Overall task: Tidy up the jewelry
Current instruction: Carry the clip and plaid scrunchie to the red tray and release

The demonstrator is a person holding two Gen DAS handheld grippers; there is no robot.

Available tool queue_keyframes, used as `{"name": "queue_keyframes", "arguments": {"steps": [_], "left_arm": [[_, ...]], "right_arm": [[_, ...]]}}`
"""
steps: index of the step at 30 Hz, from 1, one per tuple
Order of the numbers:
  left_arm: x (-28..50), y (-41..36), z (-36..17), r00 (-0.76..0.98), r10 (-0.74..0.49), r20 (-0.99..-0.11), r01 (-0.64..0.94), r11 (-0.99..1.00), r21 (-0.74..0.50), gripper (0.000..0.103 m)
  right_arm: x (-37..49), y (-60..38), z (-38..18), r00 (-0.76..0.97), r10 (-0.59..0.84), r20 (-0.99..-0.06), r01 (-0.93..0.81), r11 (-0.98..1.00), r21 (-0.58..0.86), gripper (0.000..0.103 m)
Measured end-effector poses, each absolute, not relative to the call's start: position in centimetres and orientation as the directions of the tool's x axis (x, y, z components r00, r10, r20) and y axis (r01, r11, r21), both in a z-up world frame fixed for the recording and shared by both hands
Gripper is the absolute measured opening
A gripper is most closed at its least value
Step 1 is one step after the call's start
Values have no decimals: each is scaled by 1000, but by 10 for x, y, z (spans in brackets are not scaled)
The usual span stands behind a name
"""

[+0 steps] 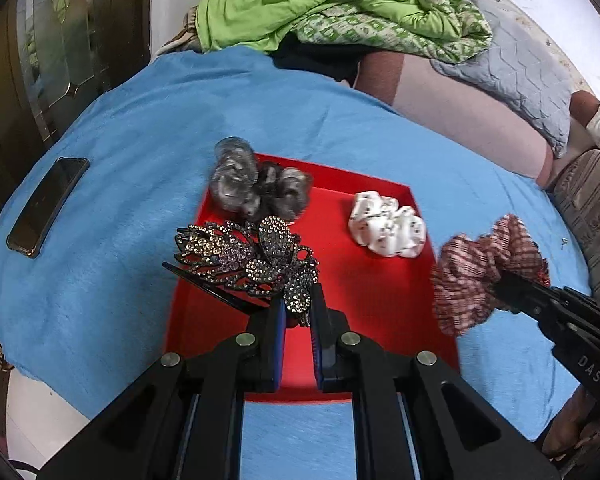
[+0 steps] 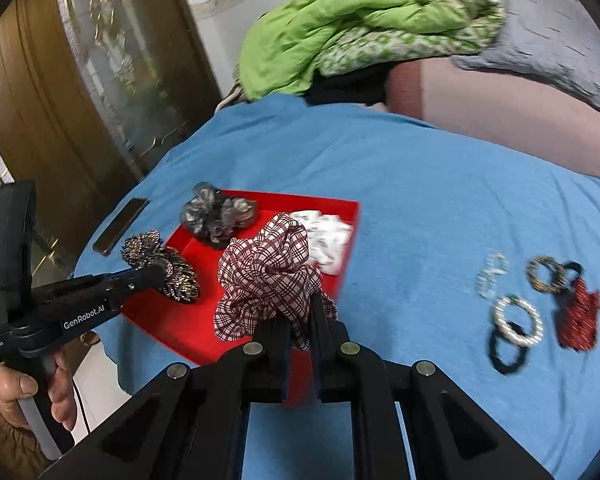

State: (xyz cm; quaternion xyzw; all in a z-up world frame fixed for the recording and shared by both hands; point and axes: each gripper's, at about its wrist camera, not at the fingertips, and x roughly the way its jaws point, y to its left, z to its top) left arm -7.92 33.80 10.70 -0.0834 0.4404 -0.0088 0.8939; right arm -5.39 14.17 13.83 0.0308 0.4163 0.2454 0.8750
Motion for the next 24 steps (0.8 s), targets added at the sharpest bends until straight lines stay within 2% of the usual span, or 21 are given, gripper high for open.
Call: {"name": "queue_keyframes", "arguments": {"steps": [8, 21, 23, 24], "left_arm": [[-57, 352, 94, 596, -54, -802, -56, 993, -108, 11], [-41, 371, 88, 603, -88, -793, -79, 983, -168, 16], [-42, 372, 88, 602, -92, -793, -82, 981, -177, 20], [-42, 372, 89, 602, -96, -793, -84, 980, -183, 26]], "right_arm": [[-23, 184, 110, 478, 454, -752, -403, 874, 272, 9], [-4, 204, 81, 459, 391, -797, -377, 899, 224, 12], [-4, 203, 81, 462, 393, -795, -378, 898, 225, 21], [-5, 203, 82, 465, 393, -793, -377, 899, 223, 25]]}}
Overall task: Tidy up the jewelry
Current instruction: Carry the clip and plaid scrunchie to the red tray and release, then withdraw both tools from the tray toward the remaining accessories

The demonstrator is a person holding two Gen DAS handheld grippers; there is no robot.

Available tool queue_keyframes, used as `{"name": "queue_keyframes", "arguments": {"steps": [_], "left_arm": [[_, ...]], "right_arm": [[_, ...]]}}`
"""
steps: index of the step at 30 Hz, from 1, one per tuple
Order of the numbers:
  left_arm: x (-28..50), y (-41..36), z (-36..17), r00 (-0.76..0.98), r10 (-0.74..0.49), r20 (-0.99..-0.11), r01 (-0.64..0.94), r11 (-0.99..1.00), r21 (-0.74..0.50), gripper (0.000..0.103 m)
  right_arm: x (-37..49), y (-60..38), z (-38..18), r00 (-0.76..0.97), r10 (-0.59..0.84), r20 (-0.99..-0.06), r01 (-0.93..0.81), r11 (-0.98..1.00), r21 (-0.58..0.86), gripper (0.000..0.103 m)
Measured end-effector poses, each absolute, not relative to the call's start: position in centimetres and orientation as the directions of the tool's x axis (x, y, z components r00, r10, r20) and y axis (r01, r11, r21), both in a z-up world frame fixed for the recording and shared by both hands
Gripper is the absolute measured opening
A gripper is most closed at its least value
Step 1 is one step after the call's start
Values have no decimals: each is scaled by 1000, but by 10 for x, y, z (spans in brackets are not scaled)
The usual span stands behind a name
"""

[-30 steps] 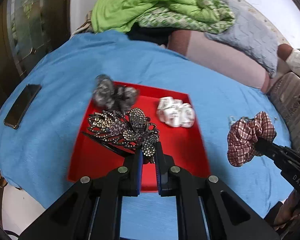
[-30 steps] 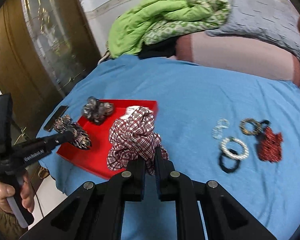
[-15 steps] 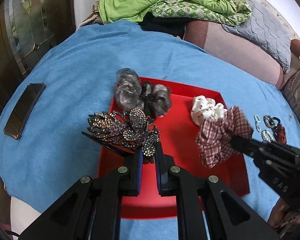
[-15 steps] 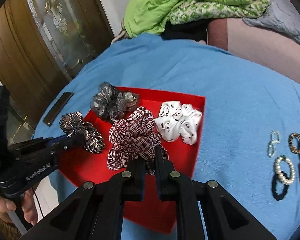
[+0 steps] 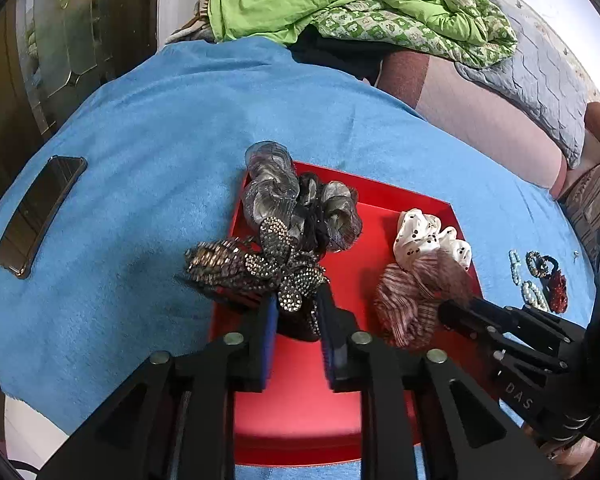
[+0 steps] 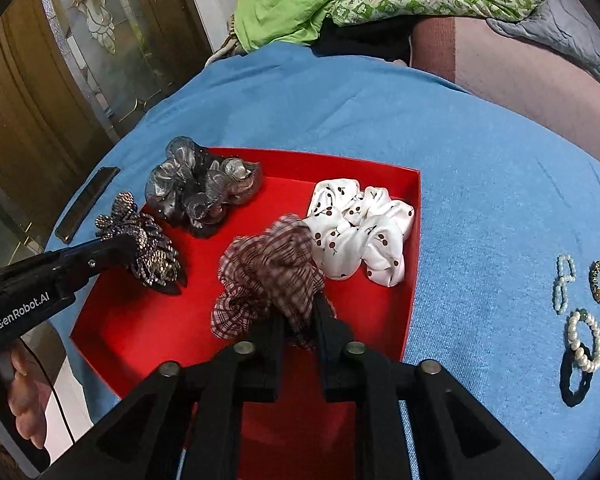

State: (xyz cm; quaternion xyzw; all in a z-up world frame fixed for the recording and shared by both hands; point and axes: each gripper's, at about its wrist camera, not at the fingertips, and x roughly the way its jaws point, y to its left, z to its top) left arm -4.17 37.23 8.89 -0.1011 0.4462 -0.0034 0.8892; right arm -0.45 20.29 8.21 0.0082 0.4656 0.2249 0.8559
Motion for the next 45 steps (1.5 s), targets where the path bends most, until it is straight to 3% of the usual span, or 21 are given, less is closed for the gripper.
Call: {"name": "queue_keyframes", "arguments": {"steps": [2, 9, 11, 27, 45], "left_arm": [[-44, 374, 93, 614, -103, -782, -89, 976, -199, 34], [-56, 376, 117, 657, -110, -746, -111, 965, -240, 50], [-60, 376, 123, 668, -95, -738, -125, 964, -236, 51], [-100, 340, 143, 680, -34, -733, -140, 974, -175, 51], [-103, 201, 133, 625, -178, -760, 98, 984, -150, 51]], "right_arm": [[-6, 202, 85, 480, 388, -787, -377, 901, 215, 39], [-15, 198, 100, 506, 403, -763, -394, 895, 211, 46], [-20, 196, 106, 516, 409, -753, -398, 892, 212, 51], [-69, 141, 126, 558, 410, -722, -366, 902, 229, 54], [-118, -19, 103, 628, 228, -744, -127, 973, 190, 55]]}}
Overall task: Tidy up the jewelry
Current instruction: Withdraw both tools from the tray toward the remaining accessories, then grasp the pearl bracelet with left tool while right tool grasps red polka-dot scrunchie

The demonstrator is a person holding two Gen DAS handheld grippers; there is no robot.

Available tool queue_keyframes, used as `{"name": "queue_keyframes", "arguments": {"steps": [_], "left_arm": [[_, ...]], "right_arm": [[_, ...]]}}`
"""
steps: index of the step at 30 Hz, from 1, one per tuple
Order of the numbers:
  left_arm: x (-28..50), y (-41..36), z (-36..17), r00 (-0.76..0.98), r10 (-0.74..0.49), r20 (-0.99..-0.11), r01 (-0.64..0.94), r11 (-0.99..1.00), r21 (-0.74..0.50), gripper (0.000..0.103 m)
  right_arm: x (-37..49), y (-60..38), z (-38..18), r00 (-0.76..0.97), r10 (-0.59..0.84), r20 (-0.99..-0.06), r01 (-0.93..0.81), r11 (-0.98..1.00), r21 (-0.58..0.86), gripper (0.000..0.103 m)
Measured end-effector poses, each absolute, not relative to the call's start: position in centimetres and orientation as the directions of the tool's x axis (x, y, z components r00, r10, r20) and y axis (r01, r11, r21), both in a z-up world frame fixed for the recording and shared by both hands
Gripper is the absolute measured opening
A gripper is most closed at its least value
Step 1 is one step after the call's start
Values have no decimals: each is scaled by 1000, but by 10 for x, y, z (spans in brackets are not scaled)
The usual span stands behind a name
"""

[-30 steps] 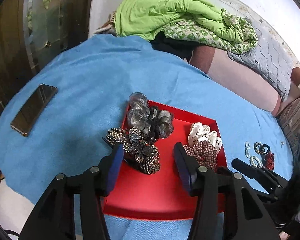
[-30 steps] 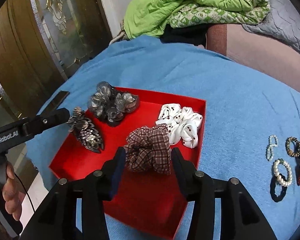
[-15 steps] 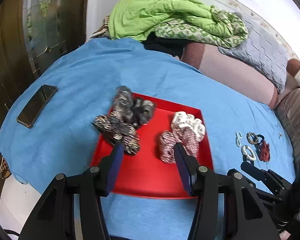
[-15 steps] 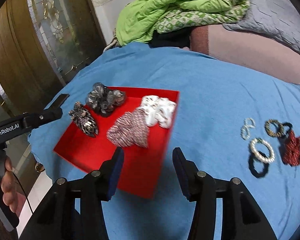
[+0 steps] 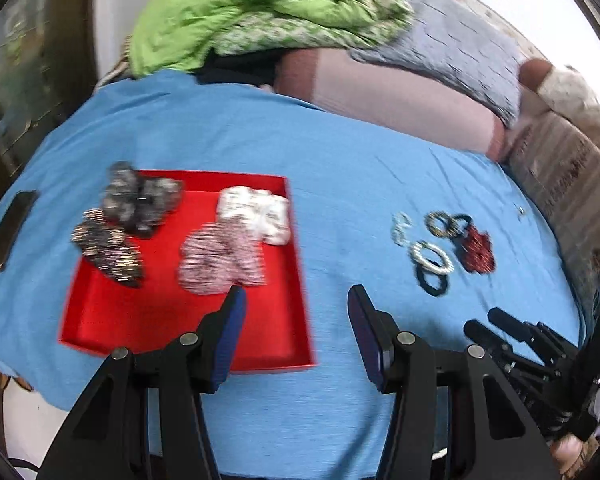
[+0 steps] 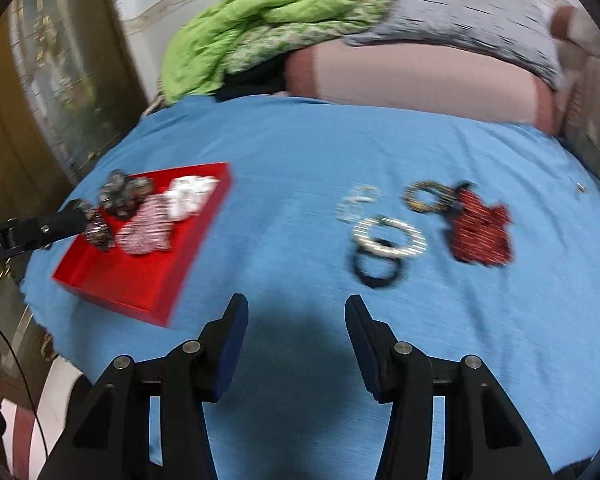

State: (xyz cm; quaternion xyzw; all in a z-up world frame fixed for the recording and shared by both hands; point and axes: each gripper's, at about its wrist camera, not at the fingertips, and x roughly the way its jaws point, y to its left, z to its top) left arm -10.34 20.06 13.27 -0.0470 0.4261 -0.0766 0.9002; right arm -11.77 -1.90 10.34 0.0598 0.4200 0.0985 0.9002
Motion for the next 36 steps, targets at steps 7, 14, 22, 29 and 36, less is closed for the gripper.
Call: {"name": "queue_keyframes", "arguments": {"steps": [7, 14, 22, 29, 36], "left_arm": [[-84, 143, 121, 579, -239, -780, 187, 970, -158, 51], [-46, 99, 102, 523, -311, -793, 236, 947, -216, 49], [5, 53, 66, 424, -348, -836, 267, 930, -252, 31], [35, 33, 37, 373, -346, -861, 268, 929, -257, 31], [46, 30, 20, 344, -366, -865, 260, 922, -287, 31]], "right_arm": [[-123, -92, 93, 643, 155, -750, 18, 976, 217, 55], [-113, -134, 87, 654, 125, -746, 88, 967, 239, 55], [-82, -162, 76, 649, 116, -751, 128, 957, 259, 55], [-49, -169, 70, 651, 109, -752, 124, 961, 246, 55], [-26, -174, 55, 633, 128, -764, 141, 950, 277, 55]]}}
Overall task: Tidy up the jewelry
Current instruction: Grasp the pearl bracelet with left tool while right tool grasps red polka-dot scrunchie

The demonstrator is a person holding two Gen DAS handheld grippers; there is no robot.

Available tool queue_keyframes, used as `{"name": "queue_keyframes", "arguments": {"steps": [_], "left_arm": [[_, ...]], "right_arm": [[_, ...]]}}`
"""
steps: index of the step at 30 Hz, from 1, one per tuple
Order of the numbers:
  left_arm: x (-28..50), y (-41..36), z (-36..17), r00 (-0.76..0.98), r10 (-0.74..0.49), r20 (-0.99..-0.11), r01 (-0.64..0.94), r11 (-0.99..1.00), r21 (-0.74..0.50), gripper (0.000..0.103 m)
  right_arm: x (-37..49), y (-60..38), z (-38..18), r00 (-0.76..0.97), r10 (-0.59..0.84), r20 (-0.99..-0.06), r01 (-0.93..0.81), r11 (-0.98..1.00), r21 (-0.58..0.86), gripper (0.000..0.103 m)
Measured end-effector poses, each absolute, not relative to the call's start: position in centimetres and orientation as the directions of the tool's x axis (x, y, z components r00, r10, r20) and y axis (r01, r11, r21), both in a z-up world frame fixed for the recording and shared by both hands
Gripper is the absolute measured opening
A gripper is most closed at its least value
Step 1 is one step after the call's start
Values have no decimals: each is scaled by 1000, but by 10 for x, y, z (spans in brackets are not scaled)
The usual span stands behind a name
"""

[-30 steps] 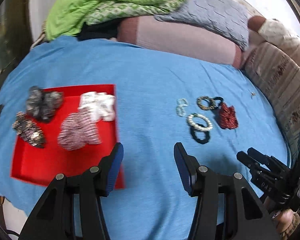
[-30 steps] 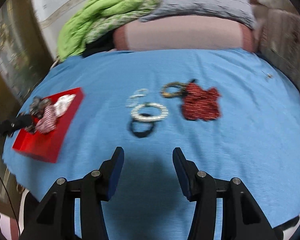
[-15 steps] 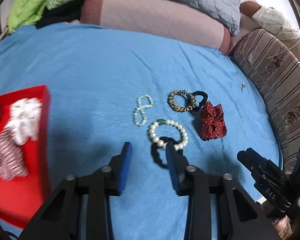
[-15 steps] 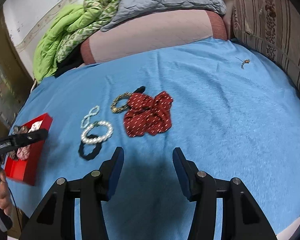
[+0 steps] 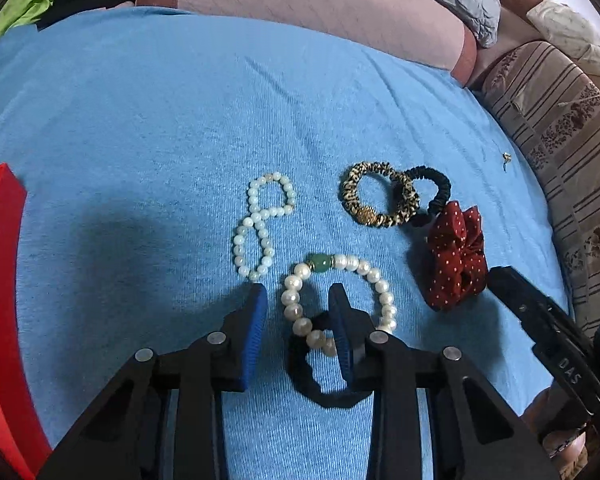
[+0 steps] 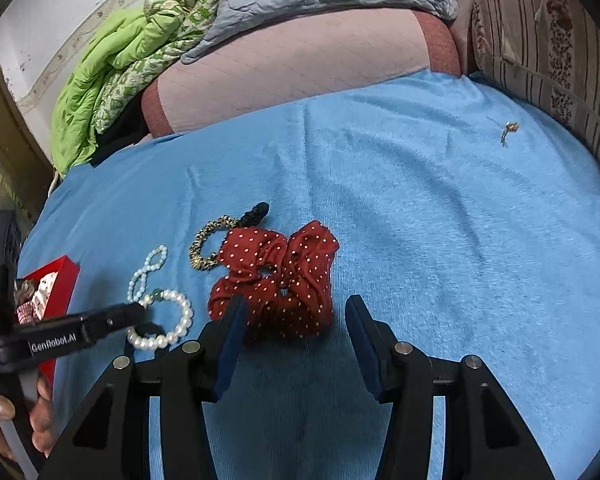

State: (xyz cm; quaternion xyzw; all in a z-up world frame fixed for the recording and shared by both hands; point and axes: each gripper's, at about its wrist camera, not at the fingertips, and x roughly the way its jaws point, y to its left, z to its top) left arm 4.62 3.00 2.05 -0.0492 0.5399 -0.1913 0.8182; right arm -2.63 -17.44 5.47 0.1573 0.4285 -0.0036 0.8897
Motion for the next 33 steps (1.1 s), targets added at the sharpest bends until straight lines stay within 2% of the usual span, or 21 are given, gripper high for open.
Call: {"name": "queue_keyframes", "arguments": {"steps": [8, 10, 12, 13, 17, 18, 19, 20, 33], "left_arm": [[49, 23, 19, 355, -364, -861, 271, 921, -278, 31], [49, 16, 19, 371, -333, -867, 278, 931, -238, 27], [46, 9, 19, 395, -278, -876, 291, 942, -168, 12], [46, 5, 18, 403, -262, -877, 298, 943, -145, 9], [45, 3, 20, 411, -259, -874, 301, 944, -138, 9], [45, 4, 21, 411, -262, -873, 301, 943, -141, 9], [45, 4, 22, 407, -268, -873, 301, 942, -149, 9], [44, 5, 25, 407, -275, -871, 301, 941, -156, 9], [4, 26, 78, 464, -353, -813, 337, 919, -207, 9]], "right_arm": [[-13, -172, 40, 611, 142, -779, 153, 944, 292, 55], [-10, -171, 37, 608, 140, -782, 155, 944, 290, 55], [-9, -171, 34, 603, 138, -786, 161, 944, 289, 55], [-8, -171, 34, 601, 137, -787, 164, 943, 290, 55], [-5, -168, 31, 601, 126, -789, 169, 945, 279, 55], [-5, -167, 32, 602, 121, -789, 166, 948, 272, 51], [-4, -167, 32, 600, 125, -790, 159, 949, 272, 29], [-4, -166, 32, 597, 140, -790, 146, 949, 279, 17], [-36, -164, 71, 656, 163, -737, 123, 940, 318, 14]]}}
